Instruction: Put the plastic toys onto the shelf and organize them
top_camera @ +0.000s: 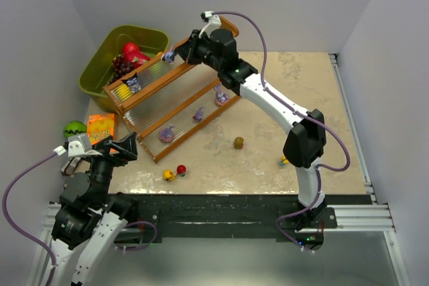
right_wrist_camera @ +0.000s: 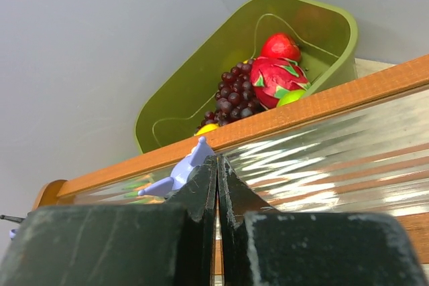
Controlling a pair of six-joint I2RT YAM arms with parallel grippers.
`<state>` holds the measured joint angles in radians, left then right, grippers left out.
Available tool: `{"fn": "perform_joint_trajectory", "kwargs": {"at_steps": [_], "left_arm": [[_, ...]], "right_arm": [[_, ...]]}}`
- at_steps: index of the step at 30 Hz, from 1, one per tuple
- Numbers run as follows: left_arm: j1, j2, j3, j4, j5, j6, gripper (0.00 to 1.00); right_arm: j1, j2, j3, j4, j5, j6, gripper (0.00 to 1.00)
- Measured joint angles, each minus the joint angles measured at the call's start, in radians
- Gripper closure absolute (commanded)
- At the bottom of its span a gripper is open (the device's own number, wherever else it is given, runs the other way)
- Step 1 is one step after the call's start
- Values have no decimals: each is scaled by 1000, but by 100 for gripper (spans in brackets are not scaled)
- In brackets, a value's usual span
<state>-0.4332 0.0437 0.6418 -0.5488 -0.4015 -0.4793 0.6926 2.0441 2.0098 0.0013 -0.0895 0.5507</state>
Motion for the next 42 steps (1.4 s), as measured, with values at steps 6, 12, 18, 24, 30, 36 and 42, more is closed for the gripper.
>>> {"fn": "perform_joint_trajectory", "kwargs": {"at_steps": [6, 12, 18, 24, 30, 36, 42], "left_arm": [[0, 0, 0, 0, 0, 0, 7], [0, 0, 0, 0, 0, 0, 7], [0, 0, 0, 0, 0, 0, 7], [0, 0, 0, 0, 0, 0, 7], [0, 0, 0, 0, 0, 0, 7], [0, 0, 0, 0, 0, 0, 7], [0, 0, 0, 0, 0, 0, 7]], "right_arm": [[0, -2, -16, 4, -6, 10, 100], [0, -3, -60, 10, -8, 18, 100], [0, -22, -95, 30, -11, 26, 100], [0, -22, -96, 30, -11, 26, 100], [0, -22, -96, 37, -11, 26, 100], [0, -24, -108, 78, -35, 26, 100], [0, -51, -151, 100, -47, 26, 100]]}}
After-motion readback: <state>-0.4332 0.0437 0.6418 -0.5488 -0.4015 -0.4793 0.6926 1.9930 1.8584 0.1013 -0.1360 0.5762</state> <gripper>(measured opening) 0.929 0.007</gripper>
